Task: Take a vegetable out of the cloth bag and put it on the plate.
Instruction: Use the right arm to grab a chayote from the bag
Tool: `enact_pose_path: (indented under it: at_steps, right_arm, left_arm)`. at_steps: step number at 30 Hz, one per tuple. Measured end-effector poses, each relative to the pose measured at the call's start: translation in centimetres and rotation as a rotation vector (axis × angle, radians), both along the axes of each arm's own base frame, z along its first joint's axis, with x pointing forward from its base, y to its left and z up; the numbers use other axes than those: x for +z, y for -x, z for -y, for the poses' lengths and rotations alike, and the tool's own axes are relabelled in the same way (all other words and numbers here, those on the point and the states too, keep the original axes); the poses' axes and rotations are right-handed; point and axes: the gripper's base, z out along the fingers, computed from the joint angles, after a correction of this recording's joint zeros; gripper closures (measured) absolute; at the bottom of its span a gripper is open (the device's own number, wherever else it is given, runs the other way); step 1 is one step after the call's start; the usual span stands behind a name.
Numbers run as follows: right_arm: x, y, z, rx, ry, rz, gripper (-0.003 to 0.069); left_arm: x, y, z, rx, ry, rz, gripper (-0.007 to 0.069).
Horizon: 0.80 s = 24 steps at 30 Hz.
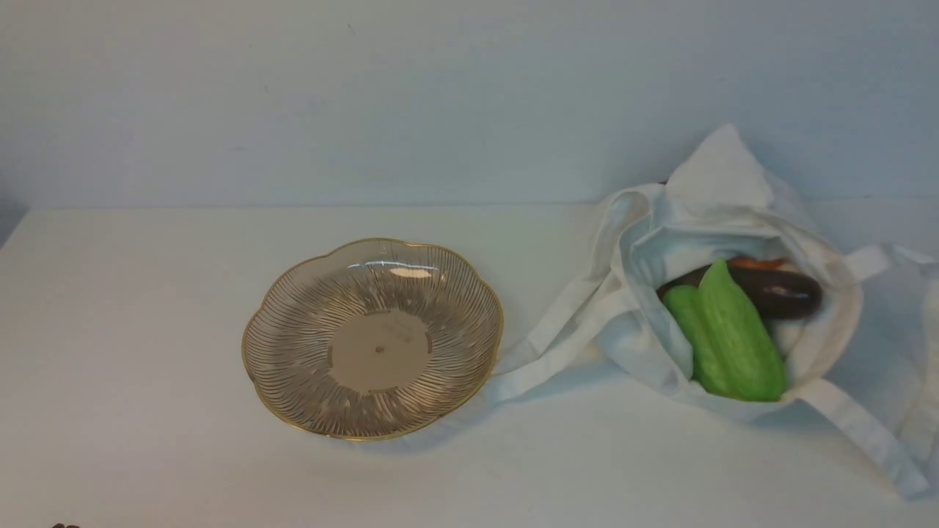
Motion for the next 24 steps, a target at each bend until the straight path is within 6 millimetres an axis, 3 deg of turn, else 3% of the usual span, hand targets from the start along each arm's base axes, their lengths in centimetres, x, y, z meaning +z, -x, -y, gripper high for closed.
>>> enact_pose_path:
  at_steps: [3, 4, 5, 6, 8, 9, 10, 11, 13, 14, 19, 23, 24]
  right_arm:
    - [0.9, -3.3, -0.6, 0.076, 0.123, -0.284, 0.0674]
    - [0.9, -3.6, -0.6, 0.081, 0.126, -0.306, 0.0674]
    - [0.9, -5.4, -0.8, 0.125, 0.191, -0.434, 0.0674]
    - [0.8, -5.6, -0.9, 0.135, 0.199, -0.459, 0.0674]
    - [0.7, -9.0, -1.1, 0.204, 0.291, -0.605, 0.0674]
    - [0.7, -10.6, -1.2, 0.228, 0.311, -0.644, 0.0674]
    - [0.7, -10.8, -1.2, 0.233, 0.312, -0.651, 0.0674]
    - [0.5, -13.5, -1.4, 0.273, 0.309, -0.708, 0.0674]
    - [0.2, -14.7, -1.7, 0.301, 0.319, -0.735, 0.0674]
    - [-0.3, -16.4, -2.2, 0.348, 0.352, -0.774, 0.0671]
    - [-2.4, -20.2, -5.0, 0.454, 0.440, -0.858, 0.0651]
    - [-3.6, -21.3, -5.9, 0.449, 0.450, -0.893, 0.0613]
    - [-4.4, -21.8, -6.2, 0.450, 0.466, -0.916, 0.0574]
  left_arm:
    - [0.0, 0.0, 0.0, 0.000, 0.000, 0.000, 0.0629]
    - [0.0, 0.0, 0.0, 0.000, 0.000, 0.000, 0.0629]
    - [0.0, 0.0, 0.0, 0.000, 0.000, 0.000, 0.0629]
    - [0.0, 0.0, 0.0, 0.000, 0.000, 0.000, 0.0629]
    - [0.0, 0.0, 0.0, 0.000, 0.000, 0.000, 0.0629]
    - [0.0, 0.0, 0.0, 0.000, 0.000, 0.000, 0.0629]
    - [0.0, 0.0, 0.0, 0.000, 0.000, 0.000, 0.0629]
    - [0.0, 0.0, 0.0, 0.000, 0.000, 0.000, 0.0629]
    - [0.0, 0.0, 0.0, 0.000, 0.000, 0.000, 0.0629]
    - [0.0, 0.0, 0.0, 0.000, 0.000, 0.000, 0.0629]
    - [0.0, 0.0, 0.0, 0.000, 0.000, 0.000, 0.0629]
    - [0.0, 0.0, 0.0, 0.000, 0.000, 0.000, 0.0629]
    - [0.0, 0.0, 0.0, 0.000, 0.000, 0.000, 0.0629]
